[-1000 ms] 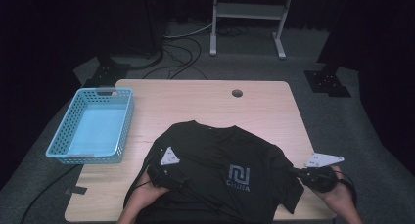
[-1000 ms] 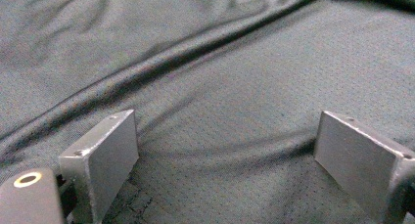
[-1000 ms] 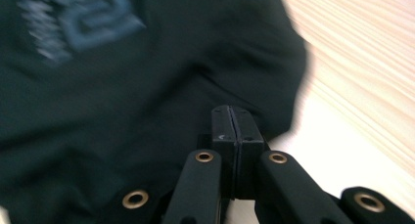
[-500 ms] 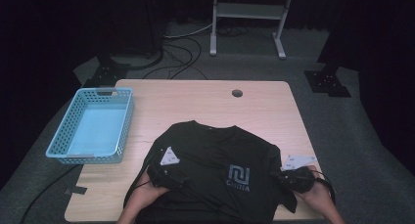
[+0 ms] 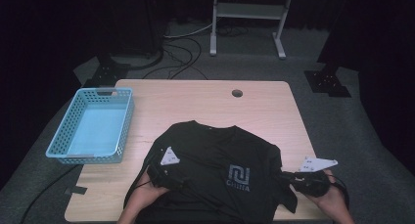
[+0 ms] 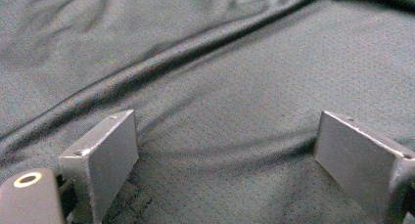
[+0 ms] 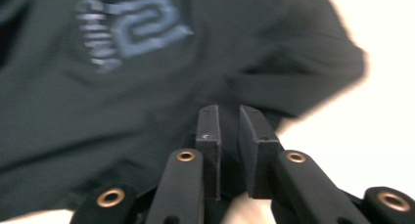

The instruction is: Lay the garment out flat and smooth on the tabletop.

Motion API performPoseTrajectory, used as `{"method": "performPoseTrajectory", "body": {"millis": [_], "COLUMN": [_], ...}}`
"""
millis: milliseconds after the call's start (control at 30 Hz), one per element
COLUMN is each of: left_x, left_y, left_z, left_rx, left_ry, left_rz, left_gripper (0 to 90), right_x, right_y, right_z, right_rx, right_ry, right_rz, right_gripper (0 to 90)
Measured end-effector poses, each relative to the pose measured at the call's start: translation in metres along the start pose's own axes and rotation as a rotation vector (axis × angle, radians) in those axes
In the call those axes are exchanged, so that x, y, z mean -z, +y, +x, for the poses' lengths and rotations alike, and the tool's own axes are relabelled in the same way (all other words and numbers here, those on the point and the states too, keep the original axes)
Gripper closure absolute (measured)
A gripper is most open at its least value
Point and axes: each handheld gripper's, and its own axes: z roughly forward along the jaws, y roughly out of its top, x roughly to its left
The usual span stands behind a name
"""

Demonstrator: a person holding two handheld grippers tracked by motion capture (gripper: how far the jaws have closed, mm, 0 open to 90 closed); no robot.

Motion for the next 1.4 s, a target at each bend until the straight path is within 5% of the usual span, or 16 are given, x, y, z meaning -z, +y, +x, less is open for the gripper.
{"method": "performPoseTrajectory", "body": {"millis": [133, 267, 633, 767, 967, 1067, 1400], "left_x": [0.000, 0.000, 0.000, 0.000, 0.000, 0.000, -0.005], "left_y": [0.000, 0.000, 0.001, 0.001, 0.002, 0.002, 0.003], "left_z": [0.000, 0.000, 0.000, 0.000, 0.000, 0.000, -0.003], "left_rx": [0.000, 0.000, -0.002, -0.002, -0.003, -0.005, 0.011], "left_ry": [0.000, -0.001, -0.001, -0.001, -0.003, -0.003, 0.012], "left_rz": [0.001, 0.000, 0.004, 0.005, 0.012, 0.019, 0.000], "left_gripper": [8.4, 8.4, 8.4, 8.4, 8.2, 8.3, 4.8], "right_x": [-0.016, -0.024, 0.017, 0.019, -0.004, -0.015, -0.013], "right_y": [0.006, 0.002, -0.030, -0.020, -0.008, -0.004, -0.016], "right_z": [0.015, 0.016, -0.024, -0.016, 0.005, 0.013, -0.010], "right_rx": [0.052, 0.064, -0.084, -0.066, -0.020, 0.018, 0.037], "right_ry": [0.057, 0.033, -0.107, -0.080, 0.000, 0.001, 0.025], "right_rz": [0.032, 0.079, 0.069, 0.033, 0.046, 0.066, 0.067], "right_gripper": [76.4, 76.4, 74.0, 67.2, 53.4, 45.9, 32.9]}}
